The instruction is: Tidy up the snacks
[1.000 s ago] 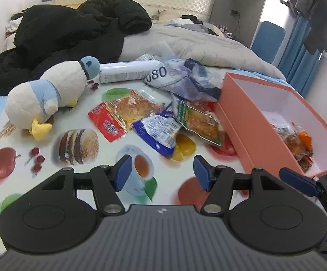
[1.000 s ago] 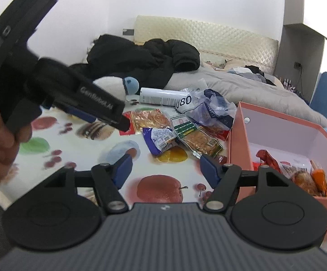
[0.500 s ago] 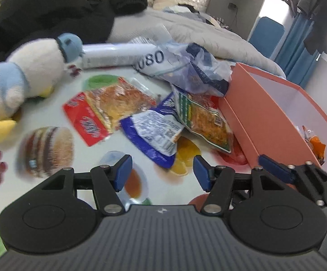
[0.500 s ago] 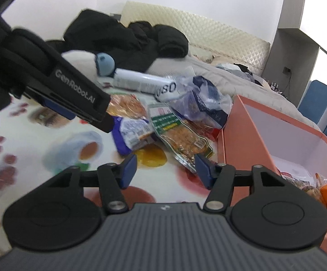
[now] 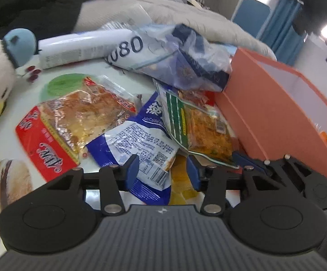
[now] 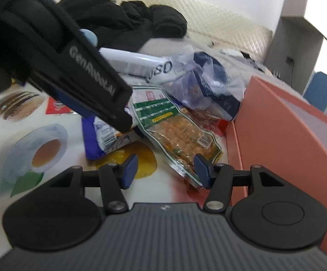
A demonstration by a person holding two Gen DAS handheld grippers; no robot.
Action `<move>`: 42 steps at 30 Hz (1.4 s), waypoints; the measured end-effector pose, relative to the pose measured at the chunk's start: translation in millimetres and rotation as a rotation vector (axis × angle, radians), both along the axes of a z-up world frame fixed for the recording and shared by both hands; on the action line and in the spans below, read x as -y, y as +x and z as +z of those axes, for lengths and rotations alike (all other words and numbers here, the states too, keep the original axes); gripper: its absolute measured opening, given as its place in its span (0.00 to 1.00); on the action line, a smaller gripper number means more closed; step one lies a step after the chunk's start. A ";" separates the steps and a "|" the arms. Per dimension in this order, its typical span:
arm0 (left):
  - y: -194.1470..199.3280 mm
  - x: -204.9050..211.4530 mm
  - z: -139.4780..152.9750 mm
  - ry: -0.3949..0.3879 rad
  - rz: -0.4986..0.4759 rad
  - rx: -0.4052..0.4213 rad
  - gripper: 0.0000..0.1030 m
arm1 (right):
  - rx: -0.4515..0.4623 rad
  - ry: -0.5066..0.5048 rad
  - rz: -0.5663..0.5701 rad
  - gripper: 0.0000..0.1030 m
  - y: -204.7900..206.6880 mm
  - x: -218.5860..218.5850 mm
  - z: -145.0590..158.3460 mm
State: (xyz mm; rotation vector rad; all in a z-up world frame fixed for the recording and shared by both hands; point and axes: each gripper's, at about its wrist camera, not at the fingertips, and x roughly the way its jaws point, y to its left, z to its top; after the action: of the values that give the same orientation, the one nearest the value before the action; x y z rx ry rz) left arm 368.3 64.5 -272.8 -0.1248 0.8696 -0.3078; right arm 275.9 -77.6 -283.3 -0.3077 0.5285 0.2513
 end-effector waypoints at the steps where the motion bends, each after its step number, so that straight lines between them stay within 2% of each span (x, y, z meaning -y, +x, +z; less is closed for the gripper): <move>1: 1.9 1.6 -2.7 0.010 -0.013 -0.003 0.49 | 0.000 -0.020 0.000 0.51 2.2 -3.3 -1.0; 5: 4.3 2.1 -9.3 0.031 -0.030 0.006 0.47 | 0.000 -0.100 -0.023 0.48 10.7 -17.0 -6.4; 7: 4.5 0.3 -11.4 0.031 -0.024 0.006 0.43 | 0.000 -0.111 -0.046 0.41 16.5 -18.4 -7.0; 9: 4.4 -2.7 -12.1 0.020 -0.015 0.008 0.40 | -0.016 -0.116 -0.071 0.40 24.0 -17.7 -9.0; 12: 1.5 -5.5 -10.6 0.009 -0.004 0.016 0.27 | -0.014 -0.120 -0.079 0.33 26.7 -17.7 -9.5; 13: 0.0 -4.7 -9.0 0.019 0.006 0.022 0.18 | -0.013 -0.121 -0.076 0.30 26.3 -17.9 -9.4; 15: -3.8 -2.8 -6.1 0.028 0.026 0.035 0.16 | -0.001 -0.114 -0.068 0.27 24.1 -16.9 -7.5; 23: -39.5 -9.3 1.9 -0.026 0.137 0.028 0.13 | 0.007 -0.081 -0.065 0.20 7.8 -10.8 1.3; 24: -45.7 -9.4 2.6 -0.020 0.145 0.025 0.13 | 0.009 -0.082 -0.060 0.15 4.0 -10.8 2.2; 42: -203.7 -43.3 29.8 -0.024 0.396 0.022 0.10 | -0.014 -0.120 0.098 0.12 -91.1 -14.7 24.1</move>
State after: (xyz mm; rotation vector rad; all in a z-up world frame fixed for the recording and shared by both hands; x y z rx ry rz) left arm 164.6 107.7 -243.0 -0.3102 0.7998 0.0505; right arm 184.8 -62.9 -259.2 -0.4493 0.5437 0.3172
